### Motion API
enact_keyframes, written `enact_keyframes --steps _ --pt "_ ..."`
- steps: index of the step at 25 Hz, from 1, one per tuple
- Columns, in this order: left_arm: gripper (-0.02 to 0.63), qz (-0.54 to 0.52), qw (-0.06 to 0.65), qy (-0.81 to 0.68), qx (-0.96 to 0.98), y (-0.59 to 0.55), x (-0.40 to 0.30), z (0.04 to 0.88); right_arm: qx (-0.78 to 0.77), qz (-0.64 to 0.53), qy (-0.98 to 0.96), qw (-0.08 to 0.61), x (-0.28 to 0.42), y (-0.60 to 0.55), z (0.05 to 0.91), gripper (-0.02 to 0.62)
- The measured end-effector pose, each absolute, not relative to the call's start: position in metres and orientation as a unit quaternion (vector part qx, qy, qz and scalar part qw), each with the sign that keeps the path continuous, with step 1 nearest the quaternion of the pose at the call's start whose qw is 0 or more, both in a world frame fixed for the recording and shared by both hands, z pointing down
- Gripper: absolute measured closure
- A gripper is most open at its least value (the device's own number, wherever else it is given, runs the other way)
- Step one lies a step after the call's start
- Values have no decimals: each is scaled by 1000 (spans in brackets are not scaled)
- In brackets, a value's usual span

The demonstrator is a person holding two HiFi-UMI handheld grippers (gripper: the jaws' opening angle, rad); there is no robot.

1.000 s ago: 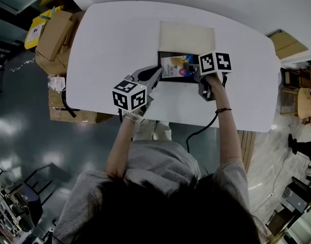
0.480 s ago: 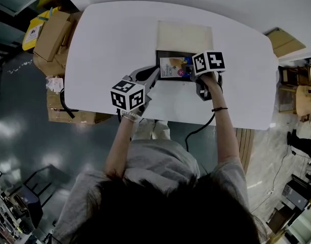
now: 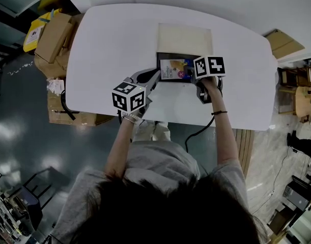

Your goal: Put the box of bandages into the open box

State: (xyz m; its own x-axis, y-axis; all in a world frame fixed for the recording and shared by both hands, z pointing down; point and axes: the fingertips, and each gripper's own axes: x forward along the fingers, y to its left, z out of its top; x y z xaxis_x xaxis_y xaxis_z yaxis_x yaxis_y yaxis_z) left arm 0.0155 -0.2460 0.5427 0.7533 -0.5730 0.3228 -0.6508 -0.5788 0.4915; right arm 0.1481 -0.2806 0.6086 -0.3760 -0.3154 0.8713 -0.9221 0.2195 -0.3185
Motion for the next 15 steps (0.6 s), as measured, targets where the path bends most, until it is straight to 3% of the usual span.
enact_keyframes --steps 11,15 --pt "618 71 283 -328 899 -241 20 531 441 412 -754 258 146 -268 579 536" --pt "618 68 275 -323 903 -240 21 524 429 397 -791 180 135 -265 554 581"
